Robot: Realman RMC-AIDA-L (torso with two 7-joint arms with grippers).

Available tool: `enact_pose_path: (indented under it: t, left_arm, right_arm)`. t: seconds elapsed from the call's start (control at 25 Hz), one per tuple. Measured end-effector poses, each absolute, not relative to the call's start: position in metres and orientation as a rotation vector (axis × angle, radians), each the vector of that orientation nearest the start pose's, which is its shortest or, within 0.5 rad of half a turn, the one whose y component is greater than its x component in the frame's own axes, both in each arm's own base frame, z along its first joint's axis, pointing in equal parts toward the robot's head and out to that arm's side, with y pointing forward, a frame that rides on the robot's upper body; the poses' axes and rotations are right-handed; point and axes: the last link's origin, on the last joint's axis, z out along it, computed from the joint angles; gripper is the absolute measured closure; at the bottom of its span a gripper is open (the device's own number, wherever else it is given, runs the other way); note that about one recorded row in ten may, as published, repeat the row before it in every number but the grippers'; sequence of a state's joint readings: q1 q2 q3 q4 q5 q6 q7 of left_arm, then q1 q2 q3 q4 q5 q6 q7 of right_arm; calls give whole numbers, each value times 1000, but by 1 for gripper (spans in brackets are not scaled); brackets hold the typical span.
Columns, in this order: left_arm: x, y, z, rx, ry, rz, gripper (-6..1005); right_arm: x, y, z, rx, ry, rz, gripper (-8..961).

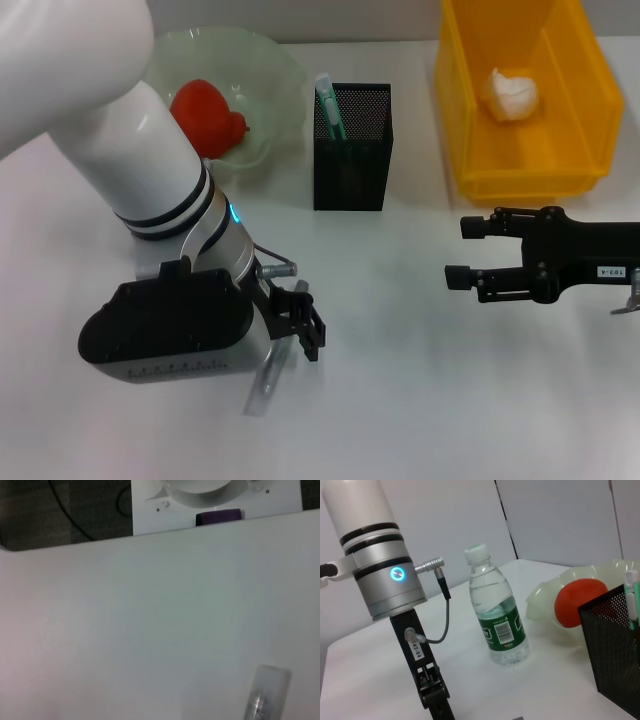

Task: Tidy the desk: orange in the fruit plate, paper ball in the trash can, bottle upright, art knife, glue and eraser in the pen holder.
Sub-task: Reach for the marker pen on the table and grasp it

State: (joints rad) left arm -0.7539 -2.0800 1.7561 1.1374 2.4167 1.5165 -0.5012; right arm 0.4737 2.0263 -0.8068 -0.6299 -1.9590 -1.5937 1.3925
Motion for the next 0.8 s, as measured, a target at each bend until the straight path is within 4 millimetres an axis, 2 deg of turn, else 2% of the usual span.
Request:
enact_pose_path:
  t: [0.72,0.8]
  left_arm:
    - [-151,327,-85,-2447,2513,579,383]
    - [-150,328,-85,-2448,2516,581,416]
  right_arm:
    - [279,312,2,-2804,656,644,141]
    - [279,312,2,-2804,654,644,141]
